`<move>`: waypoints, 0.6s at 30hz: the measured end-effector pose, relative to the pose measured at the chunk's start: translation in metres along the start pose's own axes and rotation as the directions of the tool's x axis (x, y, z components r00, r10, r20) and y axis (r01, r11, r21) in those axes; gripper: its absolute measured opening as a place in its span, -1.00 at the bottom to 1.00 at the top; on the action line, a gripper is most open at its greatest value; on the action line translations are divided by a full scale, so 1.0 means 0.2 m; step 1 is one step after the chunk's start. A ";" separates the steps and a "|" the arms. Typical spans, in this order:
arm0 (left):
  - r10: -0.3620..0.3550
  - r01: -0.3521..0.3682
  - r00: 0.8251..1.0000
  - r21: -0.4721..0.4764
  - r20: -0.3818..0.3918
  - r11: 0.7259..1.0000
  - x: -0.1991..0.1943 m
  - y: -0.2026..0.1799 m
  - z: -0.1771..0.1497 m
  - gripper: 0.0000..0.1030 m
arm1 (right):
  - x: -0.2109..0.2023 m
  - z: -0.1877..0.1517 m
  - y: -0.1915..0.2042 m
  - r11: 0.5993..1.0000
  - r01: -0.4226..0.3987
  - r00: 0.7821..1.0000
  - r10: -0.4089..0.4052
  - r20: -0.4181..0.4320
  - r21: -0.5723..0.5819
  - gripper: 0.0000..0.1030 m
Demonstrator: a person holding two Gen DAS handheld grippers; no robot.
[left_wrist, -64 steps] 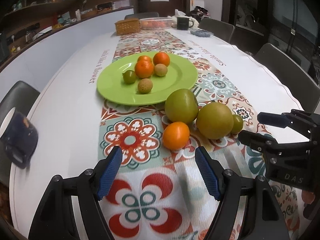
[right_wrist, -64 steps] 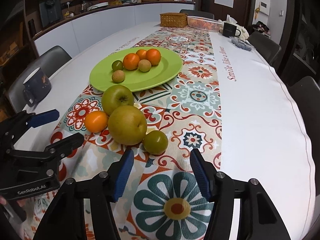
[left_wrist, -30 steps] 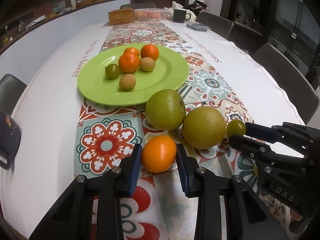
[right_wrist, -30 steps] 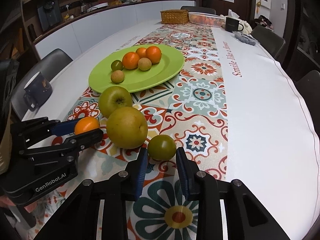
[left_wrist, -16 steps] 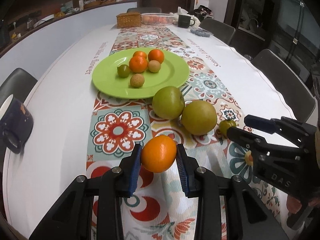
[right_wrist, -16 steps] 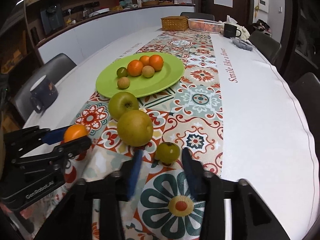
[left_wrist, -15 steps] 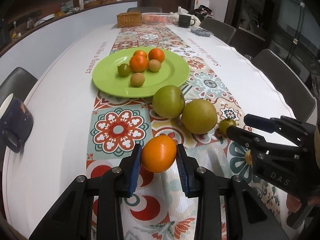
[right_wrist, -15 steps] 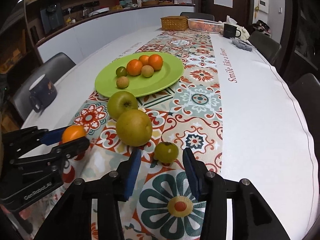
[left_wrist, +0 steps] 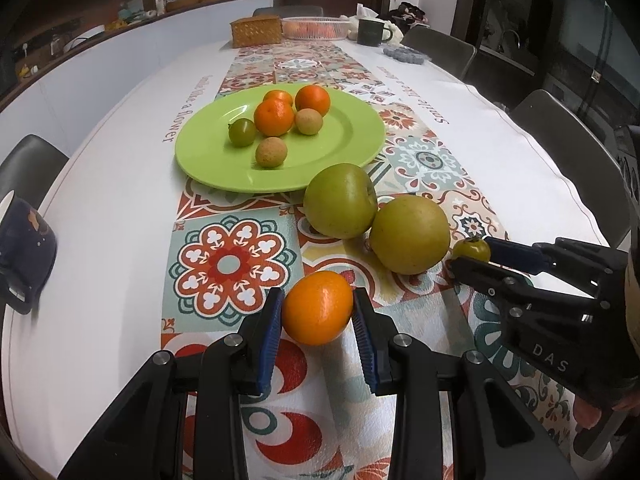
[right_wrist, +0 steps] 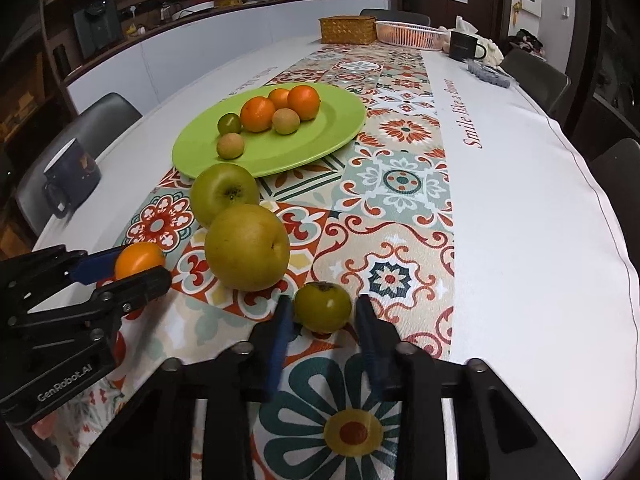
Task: Organize fruits
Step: 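Carry both fruits onto the green plate and open both tools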
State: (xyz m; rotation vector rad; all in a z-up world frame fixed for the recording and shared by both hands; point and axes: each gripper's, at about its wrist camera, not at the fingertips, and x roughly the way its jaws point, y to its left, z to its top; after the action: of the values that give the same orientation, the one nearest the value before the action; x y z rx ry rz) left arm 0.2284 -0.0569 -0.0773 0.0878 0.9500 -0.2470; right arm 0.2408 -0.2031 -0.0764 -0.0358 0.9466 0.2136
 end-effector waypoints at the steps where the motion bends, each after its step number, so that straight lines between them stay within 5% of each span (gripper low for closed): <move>1: -0.001 0.001 1.000 0.003 0.001 1.000 0.00 0.00 0.00 -0.33 | 0.00 0.00 0.00 1.000 -0.002 1.000 0.002 0.000 0.001 -0.39; 18: 0.017 -0.016 0.998 -0.001 0.058 1.000 -0.23 0.00 -0.01 -0.33 | -0.30 0.04 0.09 0.999 -0.034 0.993 0.037 0.115 -0.031 -0.40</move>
State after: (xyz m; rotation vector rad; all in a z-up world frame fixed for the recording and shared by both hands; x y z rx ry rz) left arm 0.2016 -0.0494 -0.0409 0.0874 0.8911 -0.2329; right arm 0.2099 -0.1937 -0.0209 -0.0327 0.8295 0.2599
